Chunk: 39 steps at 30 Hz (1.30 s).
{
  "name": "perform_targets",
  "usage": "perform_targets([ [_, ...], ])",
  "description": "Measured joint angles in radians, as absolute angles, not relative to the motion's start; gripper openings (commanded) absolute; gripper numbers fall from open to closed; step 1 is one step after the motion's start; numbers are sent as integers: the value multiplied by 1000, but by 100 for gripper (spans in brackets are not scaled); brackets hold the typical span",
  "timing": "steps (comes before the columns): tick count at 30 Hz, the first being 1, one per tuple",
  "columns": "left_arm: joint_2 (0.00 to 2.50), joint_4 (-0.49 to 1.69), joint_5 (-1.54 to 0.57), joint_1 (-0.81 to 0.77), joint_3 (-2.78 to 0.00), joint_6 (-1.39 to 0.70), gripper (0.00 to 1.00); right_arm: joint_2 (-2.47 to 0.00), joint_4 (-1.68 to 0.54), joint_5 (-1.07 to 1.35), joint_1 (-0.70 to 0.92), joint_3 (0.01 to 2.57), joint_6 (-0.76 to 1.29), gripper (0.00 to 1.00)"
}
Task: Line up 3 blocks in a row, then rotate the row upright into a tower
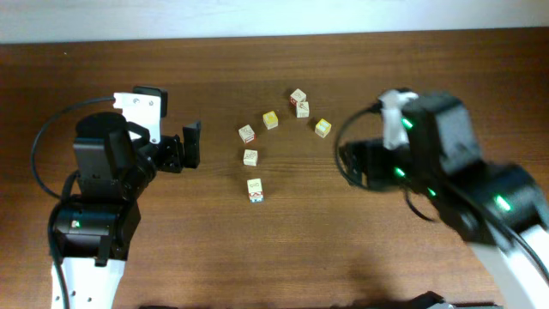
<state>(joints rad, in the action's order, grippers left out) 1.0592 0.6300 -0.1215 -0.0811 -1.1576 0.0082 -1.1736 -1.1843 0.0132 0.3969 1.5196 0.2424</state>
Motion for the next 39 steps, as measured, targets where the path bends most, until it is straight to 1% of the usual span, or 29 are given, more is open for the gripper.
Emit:
perform_targets([
  [5,1056,632,-118,-81,-1158,8,99,-986,-1219,-56,396,1522,239,99],
  [9,1056,632,-118,-81,-1158,8,99,-916,-1224,-67,396,1523,239,99],
  [18,1056,632,-118,-81,-1158,8,99,-922,-1222,-89,396,1523,240,99],
  [22,1056,632,-118,-81,-1158,8,99,-946,-1145,-143,393,1518,233,99],
  [23,1056,632,-118,-81,-1158,8,99,-950,-1098,-151,374,1497,209,98],
  [26,1056,632,-115,-81,-1158,8,99,-914,-964,-80,250,1360,70,99],
  [29,1056,632,-115,-81,-1158,8,99,-823,-818,25,127,1179,-7,98],
  [31,1056,634,-115,-81,-1158,8,99,-725,-665,94,69,1020,-51,99],
  [33,1056,634,-115,-81,-1158,8,99,-621,-553,130,40,868,-77,99],
  [37,1055,632,-115,-81,-1158,8,99,-390,-177,157,25,492,-94,99],
  [39,1055,632,-115,-81,-1158,8,99,-311,-61,160,25,356,-98,98],
])
